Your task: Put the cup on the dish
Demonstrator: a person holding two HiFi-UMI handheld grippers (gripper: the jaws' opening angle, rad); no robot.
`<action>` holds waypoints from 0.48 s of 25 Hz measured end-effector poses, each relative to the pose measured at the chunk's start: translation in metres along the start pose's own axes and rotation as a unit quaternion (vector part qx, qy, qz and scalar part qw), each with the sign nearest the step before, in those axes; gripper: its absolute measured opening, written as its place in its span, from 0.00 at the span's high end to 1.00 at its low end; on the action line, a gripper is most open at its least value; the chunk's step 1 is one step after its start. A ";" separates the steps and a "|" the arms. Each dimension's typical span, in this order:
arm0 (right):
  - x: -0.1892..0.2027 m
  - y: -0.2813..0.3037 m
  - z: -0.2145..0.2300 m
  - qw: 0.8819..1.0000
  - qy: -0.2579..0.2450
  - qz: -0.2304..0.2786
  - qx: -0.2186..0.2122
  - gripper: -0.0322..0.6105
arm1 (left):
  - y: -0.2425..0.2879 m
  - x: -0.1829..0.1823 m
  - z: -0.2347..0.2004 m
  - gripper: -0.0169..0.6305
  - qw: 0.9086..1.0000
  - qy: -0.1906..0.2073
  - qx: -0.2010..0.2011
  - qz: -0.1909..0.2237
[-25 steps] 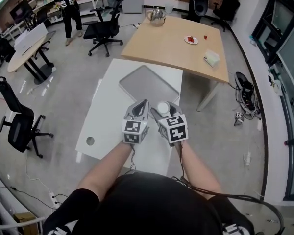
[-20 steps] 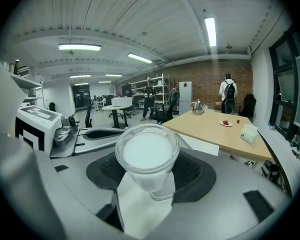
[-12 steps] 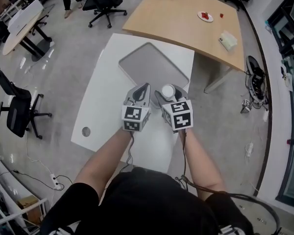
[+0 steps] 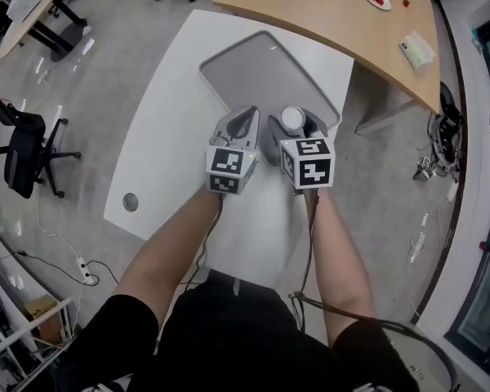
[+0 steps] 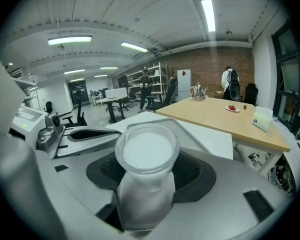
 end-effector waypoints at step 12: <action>0.026 0.065 0.012 0.999 -0.013 -0.034 0.014 0.58 | 0.033 0.040 -0.001 0.96 1.000 0.012 -0.007 0.003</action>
Point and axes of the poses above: the fingertips, and each gripper's own axes: y forward along the fingers, z to its right, x out of its underside, the point moved 6 cm from there along -y, backward along the fingers, and after that the axes turned 13 degrees about y, right-handed, at the moved point
